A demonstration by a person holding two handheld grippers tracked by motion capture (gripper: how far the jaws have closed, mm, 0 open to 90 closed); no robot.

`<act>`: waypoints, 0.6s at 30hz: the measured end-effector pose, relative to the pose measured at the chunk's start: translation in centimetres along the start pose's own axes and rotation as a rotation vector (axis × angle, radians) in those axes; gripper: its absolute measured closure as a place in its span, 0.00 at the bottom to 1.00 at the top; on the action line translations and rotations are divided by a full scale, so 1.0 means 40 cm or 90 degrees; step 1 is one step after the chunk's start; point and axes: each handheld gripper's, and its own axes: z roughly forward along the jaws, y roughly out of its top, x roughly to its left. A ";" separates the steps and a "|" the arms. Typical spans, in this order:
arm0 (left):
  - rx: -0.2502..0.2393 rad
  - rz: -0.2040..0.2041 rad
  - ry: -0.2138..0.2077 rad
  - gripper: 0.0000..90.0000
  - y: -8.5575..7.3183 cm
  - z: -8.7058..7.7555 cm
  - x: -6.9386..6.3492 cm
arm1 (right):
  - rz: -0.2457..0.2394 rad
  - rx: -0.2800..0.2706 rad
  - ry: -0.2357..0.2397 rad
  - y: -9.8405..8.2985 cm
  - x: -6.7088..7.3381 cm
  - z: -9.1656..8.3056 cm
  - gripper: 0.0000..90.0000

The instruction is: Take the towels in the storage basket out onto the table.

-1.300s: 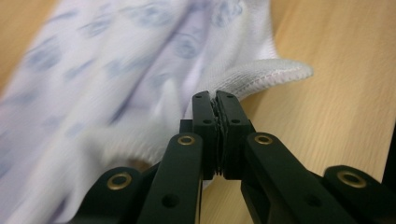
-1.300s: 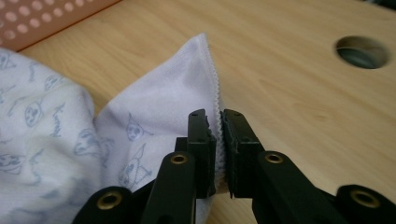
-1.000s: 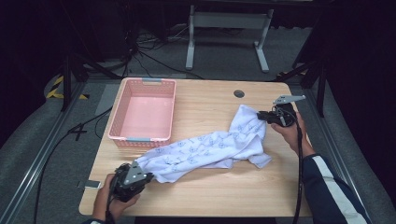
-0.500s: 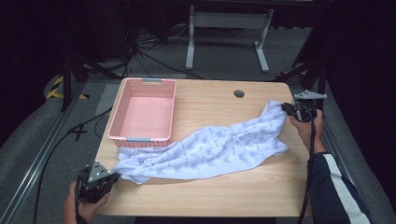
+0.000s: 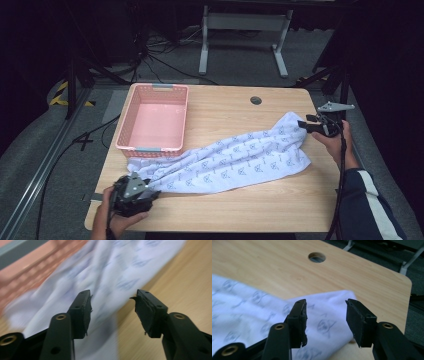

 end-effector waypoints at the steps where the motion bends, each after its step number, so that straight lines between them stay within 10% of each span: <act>1: 0.002 0.015 -0.006 0.50 0.011 0.008 -0.011 | 0.008 0.007 0.023 -0.008 0.008 -0.012 0.57; 8: 0.054 0.027 -0.044 0.55 0.027 0.090 -0.017 | -0.008 0.106 0.096 -0.108 0.059 -0.026 0.58; 15: 0.088 0.016 -0.085 0.70 0.017 0.131 -0.003 | 0.016 0.167 0.077 -0.158 0.038 0.017 0.56; 18: 0.089 0.039 -0.103 0.80 0.025 0.139 -0.010 | 0.042 0.153 0.093 -0.173 0.031 0.023 0.70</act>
